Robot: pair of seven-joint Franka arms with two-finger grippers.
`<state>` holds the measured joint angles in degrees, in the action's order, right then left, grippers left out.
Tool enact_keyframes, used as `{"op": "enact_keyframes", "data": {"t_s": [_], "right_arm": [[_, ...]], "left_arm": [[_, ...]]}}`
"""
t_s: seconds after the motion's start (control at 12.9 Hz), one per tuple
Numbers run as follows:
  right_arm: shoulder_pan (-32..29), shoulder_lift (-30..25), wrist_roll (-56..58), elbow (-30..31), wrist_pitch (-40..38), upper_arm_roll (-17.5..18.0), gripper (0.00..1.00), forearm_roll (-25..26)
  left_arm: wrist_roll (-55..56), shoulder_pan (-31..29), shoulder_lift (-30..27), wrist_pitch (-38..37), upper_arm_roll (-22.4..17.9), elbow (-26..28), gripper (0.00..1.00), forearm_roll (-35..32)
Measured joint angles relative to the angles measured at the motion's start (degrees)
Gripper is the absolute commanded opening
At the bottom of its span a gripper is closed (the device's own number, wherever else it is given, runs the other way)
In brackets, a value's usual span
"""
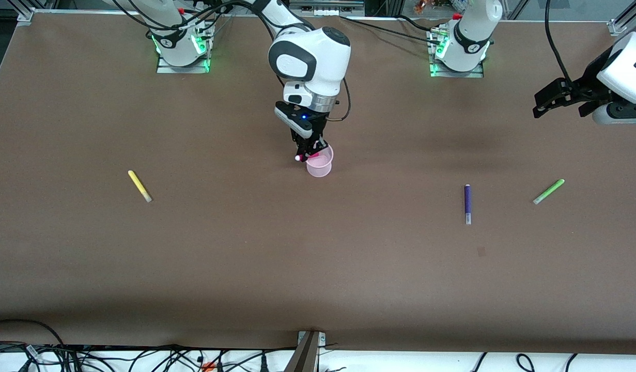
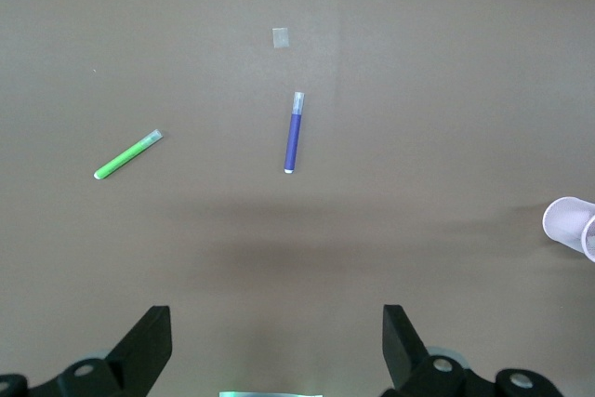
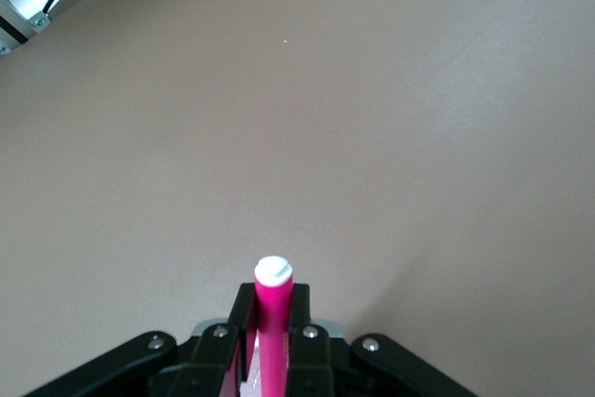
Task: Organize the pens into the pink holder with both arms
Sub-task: 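Lower the pink marker into the holder and open the right gripper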
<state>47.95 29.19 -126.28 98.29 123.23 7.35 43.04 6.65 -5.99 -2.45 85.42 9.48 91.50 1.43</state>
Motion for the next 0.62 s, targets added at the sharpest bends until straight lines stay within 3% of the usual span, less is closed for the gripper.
{"op": "enact_keyframes", "data": {"t_s": [0.47,0.62], "right_arm": [[1.8,1.0,0.0,0.0,-0.6,0.0,0.00,0.6],[1.9,1.3,0.0,0.0,-0.6,0.0,0.31,1.2]], "left_arm": [[0.0,0.0,0.0,0.0,0.0,0.0,1.00,0.0],[0.0,0.0,0.0,0.0,0.0,0.0,1.00,0.0]]}}
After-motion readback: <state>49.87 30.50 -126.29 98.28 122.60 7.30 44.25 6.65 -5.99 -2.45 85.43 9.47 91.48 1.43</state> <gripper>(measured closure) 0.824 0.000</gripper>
